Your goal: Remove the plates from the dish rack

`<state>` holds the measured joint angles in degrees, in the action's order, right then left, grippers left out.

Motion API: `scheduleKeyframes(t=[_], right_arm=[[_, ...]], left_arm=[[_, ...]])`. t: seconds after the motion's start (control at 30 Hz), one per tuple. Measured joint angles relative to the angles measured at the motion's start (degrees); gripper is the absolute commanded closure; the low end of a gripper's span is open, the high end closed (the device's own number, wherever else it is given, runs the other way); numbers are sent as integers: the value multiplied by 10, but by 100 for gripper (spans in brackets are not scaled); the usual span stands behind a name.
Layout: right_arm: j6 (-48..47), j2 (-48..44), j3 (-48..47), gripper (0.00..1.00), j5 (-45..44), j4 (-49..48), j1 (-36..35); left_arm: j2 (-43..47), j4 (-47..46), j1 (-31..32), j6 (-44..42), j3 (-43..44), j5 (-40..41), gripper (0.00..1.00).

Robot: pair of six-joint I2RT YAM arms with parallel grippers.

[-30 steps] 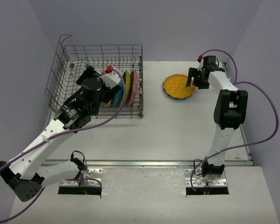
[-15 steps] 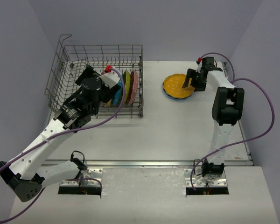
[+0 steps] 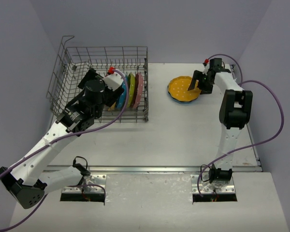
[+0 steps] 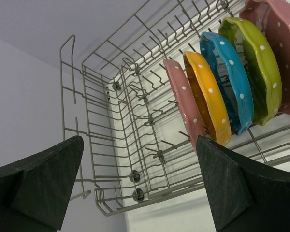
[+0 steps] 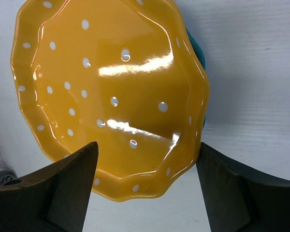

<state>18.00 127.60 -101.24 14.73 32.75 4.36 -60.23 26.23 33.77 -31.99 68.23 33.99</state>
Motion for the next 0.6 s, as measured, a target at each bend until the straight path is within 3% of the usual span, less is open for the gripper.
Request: scheduleKeyframes(t=[0.3,0.47,0.6], right_arm=[[-3,6,-6,17,7,3,0],[-21,-8,-4,2,-17,8,-4],[-44,-58,-2,1,-39,17,-6]], left_arm=[[-7,20,-22,29,4,-16,0],[-55,77,-114,86,62,-87,1],[-101,111,-213,133,111,-165,9]])
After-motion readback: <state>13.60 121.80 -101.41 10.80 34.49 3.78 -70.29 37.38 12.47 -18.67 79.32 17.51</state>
